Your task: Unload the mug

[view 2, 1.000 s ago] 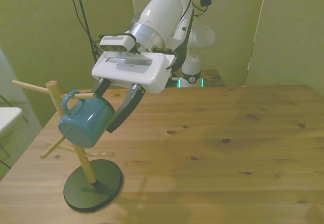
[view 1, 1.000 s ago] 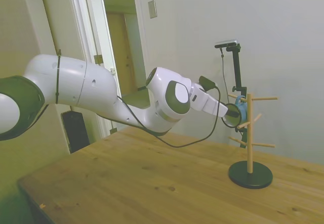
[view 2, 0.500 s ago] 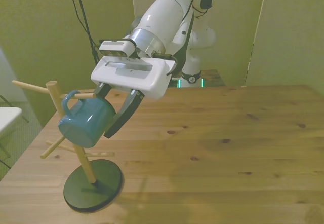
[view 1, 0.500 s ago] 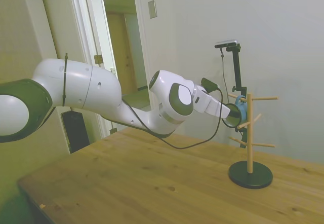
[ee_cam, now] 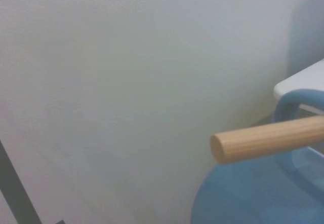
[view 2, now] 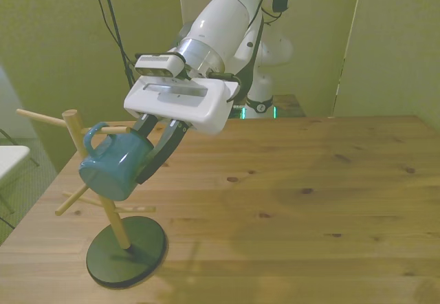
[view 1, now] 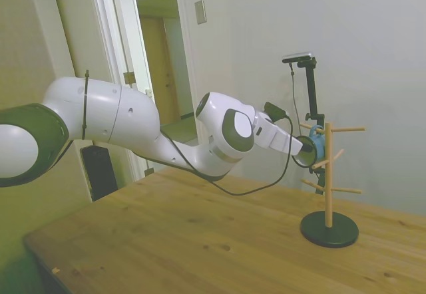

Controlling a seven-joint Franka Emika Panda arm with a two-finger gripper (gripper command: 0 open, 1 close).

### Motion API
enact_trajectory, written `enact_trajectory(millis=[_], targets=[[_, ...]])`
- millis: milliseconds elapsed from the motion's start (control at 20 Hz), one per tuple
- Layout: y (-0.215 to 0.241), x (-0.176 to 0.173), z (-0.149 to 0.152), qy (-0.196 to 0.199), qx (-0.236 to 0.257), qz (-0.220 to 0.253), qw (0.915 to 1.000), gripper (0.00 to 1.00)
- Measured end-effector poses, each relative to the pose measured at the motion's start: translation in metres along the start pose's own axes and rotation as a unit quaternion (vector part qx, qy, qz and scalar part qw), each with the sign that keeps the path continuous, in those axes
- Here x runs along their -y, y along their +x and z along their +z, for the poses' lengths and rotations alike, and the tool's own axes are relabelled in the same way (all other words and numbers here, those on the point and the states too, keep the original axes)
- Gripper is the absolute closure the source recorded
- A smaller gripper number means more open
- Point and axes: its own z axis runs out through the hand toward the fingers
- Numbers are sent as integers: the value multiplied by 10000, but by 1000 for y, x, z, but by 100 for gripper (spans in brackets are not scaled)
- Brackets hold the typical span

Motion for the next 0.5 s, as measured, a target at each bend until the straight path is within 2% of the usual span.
enact_trajectory(millis=[500], targets=[[-3,9,-9,83,38,9,10000,100]])
